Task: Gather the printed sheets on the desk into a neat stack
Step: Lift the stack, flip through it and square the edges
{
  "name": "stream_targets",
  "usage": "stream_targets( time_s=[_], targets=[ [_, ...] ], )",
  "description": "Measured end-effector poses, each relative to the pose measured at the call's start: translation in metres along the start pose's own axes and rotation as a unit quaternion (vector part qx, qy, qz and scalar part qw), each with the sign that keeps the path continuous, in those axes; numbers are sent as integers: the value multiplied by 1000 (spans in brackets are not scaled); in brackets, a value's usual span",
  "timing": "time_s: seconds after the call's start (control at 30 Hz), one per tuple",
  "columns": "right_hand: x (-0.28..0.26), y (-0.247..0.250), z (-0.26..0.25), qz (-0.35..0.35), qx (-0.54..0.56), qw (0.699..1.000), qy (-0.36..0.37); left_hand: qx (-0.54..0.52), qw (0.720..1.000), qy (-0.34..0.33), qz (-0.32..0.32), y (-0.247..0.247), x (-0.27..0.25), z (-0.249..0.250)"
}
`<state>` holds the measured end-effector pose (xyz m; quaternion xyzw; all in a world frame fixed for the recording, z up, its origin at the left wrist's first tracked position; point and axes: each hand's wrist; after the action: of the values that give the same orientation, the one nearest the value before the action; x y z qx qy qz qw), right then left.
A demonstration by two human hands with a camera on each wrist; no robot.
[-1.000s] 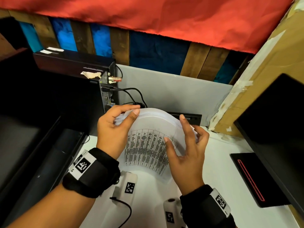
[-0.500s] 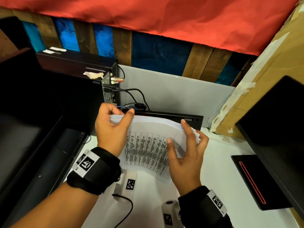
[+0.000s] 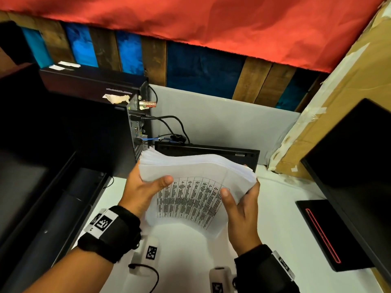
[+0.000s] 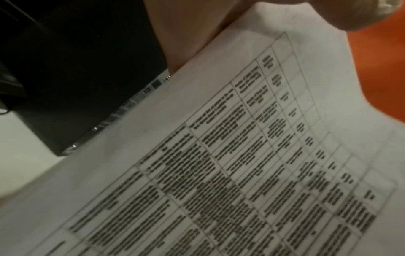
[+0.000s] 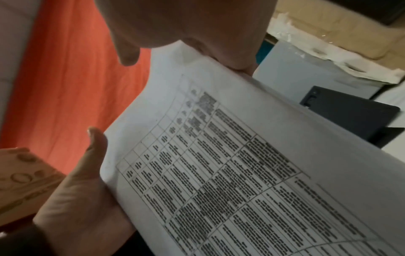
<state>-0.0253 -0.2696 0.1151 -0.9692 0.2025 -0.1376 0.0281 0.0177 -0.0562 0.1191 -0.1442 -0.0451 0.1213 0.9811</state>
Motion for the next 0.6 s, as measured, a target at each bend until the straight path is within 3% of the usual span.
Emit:
stream_targets(
  time_s=[0.13, 0.27, 0.37, 0.47, 0.6],
  targets=[
    [5, 2, 1, 32, 14, 999, -10, -16, 1000, 0, -5, 4, 5, 1],
    [2, -2, 0, 14, 1, 999, -37, -5, 1000, 10, -29, 2, 4, -1],
    [4, 2, 2, 51, 16, 997, -48, 2, 1000, 18, -15, 11, 7, -6],
    [6, -1, 2, 14, -11, 995, -96, 27, 999, 37, -21, 12, 4, -16],
    [16, -7, -8, 28, 1, 995, -96, 54, 999, 1, 1, -1, 0, -15]
  ],
)
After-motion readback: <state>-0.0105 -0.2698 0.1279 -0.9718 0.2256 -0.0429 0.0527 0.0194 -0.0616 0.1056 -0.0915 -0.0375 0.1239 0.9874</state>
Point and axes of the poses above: each hand's wrist, its own x-axis towards the middle knuckle, its own y-axis out of the back of the hand, z = x × y, and after that the axes turned 10 degrees about z, right-handed
